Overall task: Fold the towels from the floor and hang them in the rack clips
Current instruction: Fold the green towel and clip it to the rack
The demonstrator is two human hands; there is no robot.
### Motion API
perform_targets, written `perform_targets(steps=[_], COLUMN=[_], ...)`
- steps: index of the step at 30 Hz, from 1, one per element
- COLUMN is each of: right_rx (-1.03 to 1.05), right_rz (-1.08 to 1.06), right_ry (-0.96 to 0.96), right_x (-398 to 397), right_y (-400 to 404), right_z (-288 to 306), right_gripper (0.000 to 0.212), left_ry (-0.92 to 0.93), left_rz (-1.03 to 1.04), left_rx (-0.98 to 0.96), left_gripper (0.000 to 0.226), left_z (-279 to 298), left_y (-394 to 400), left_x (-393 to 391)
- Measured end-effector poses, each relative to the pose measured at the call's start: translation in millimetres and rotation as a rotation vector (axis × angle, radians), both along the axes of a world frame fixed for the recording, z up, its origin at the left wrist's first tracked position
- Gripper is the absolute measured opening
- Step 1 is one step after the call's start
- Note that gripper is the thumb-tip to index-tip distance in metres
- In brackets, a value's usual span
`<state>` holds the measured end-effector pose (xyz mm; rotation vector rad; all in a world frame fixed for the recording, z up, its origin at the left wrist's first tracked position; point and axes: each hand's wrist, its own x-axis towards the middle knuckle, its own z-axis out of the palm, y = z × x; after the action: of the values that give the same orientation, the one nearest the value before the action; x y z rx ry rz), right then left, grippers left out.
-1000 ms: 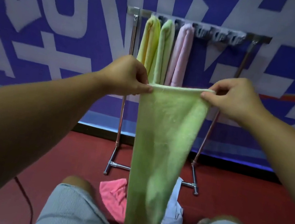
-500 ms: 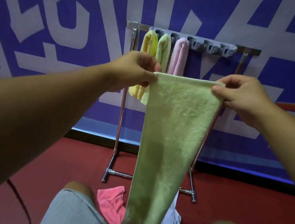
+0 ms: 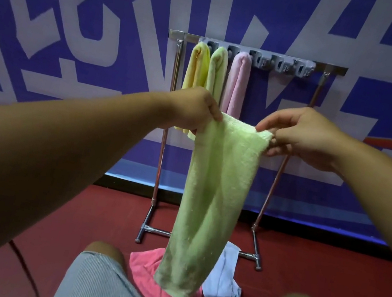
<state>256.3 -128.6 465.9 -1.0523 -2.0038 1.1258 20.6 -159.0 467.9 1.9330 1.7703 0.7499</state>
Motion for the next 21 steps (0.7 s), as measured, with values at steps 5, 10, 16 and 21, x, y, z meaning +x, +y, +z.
perform_targets(steps=[5,10,16,21], right_rx=[0.122,0.499,0.567,0.634], right_rz=[0.055,-0.097,-0.231,-0.347], right_ry=[-0.034,-0.234,-0.138,-0.031], right_x=[-10.8,-23.7,-36.2,-44.9], right_y=[-6.2,-7.4,-3.2,-3.8], right_z=[1.0,3.5,1.6,0.3], right_gripper=[0.009,0.003,0.008,0.020], left_ry=[-0.113,-0.255,-0.487,-0.628], left_rz=[-0.083,-0.110,-0.118,-0.152], left_rx=[0.058,0.128,0.076,0.061], left_gripper=[0.033,0.011,0.011,0.022], left_z=[2.1,7.1,8.9,8.0], left_y=[-5.3,-11.1,-14.4,-15.2], left_x=[14.2,23.3,24.8,23.4])
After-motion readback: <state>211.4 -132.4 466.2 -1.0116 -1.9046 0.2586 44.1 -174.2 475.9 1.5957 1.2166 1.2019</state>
